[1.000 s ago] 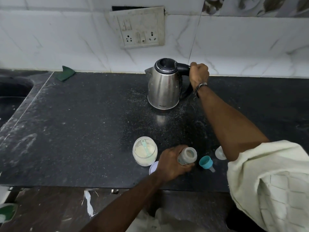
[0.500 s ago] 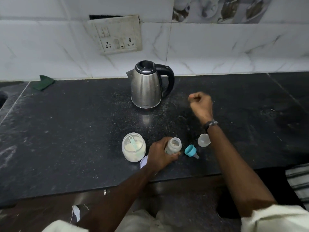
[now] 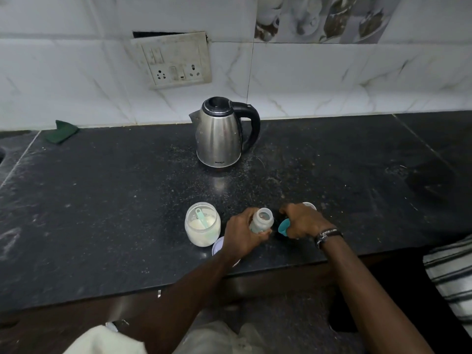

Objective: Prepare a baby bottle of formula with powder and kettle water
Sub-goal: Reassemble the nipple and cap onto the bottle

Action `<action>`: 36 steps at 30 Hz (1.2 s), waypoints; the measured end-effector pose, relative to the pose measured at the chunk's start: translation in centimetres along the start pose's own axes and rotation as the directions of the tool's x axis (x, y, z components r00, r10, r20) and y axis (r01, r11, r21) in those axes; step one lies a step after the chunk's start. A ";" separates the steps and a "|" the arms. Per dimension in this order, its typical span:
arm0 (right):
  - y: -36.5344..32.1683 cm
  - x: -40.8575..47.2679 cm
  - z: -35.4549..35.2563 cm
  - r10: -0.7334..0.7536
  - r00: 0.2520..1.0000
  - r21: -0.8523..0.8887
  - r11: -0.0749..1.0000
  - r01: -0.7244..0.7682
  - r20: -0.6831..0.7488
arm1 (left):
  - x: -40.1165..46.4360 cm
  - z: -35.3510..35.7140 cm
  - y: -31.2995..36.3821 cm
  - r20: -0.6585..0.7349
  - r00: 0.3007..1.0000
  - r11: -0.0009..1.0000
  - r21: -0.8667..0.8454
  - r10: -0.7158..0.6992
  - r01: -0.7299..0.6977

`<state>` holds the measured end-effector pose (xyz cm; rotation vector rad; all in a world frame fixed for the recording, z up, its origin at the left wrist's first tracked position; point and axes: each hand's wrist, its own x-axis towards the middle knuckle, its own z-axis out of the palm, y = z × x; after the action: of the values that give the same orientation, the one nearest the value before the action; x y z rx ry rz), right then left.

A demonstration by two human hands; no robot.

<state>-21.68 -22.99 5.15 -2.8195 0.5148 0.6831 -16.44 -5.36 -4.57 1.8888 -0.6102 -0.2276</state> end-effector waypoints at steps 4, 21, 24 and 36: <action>-0.7 -0.2 1.3 -0.008 0.999 -0.096 0.995 0.003 -0.049 | 0.0 0.0 0.0 0.004 1.000 1.000 0.011 -0.001 0.001; -0.6 -1.8 0.7 -0.002 0.968 0.116 0.993 0.033 -0.253 | 0.1 0.0 -0.2 0.002 1.000 0.999 0.032 0.000 0.000; -0.7 -2.3 0.4 -0.031 0.964 0.182 0.980 0.081 -0.263 | 0.1 0.0 -0.2 0.002 1.000 1.000 0.029 -0.006 0.006; -2.9 -3.6 -2.9 -0.202 0.905 0.086 0.964 0.250 -0.373 | 0.0 -0.3 0.2 -0.001 1.000 1.000 0.016 -0.001 0.001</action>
<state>-22.45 -20.01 9.69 -2.8220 0.2637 0.0770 -16.36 -5.22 -4.27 1.9045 -0.6119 -0.2238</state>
